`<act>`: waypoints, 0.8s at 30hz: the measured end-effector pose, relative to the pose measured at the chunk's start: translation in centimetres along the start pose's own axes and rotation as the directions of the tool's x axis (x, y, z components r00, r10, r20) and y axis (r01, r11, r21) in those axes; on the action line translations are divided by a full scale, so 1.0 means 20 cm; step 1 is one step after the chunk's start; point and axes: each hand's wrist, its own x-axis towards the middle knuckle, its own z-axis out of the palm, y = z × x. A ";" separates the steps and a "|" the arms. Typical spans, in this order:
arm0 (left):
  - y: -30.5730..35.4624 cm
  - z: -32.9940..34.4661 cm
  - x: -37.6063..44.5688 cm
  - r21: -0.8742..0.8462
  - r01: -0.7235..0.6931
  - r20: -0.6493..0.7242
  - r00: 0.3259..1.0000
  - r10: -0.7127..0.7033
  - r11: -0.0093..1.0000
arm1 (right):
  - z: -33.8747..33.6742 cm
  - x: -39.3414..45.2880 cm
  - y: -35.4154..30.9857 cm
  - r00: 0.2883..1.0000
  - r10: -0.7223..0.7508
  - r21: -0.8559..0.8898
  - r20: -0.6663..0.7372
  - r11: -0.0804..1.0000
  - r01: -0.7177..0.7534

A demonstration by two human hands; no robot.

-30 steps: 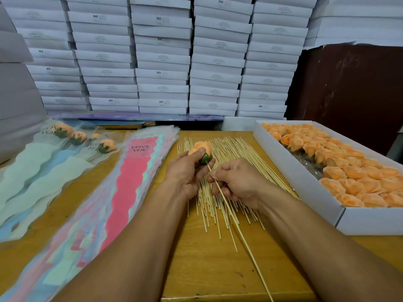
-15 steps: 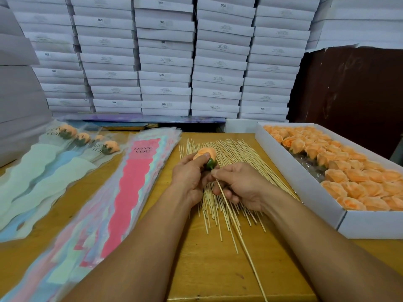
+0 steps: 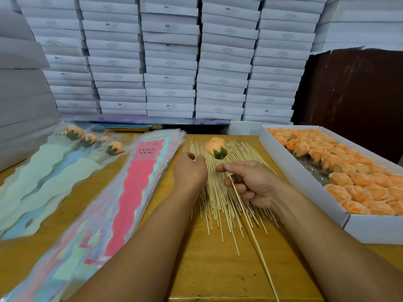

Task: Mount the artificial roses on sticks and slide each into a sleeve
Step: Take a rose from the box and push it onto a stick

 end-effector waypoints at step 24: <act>-0.20 -0.55 0.56 0.948 -0.156 0.189 0.977 -0.096 0.278 | -0.02 0.02 0.01 0.999 0.033 -0.025 0.039 0.999 -0.032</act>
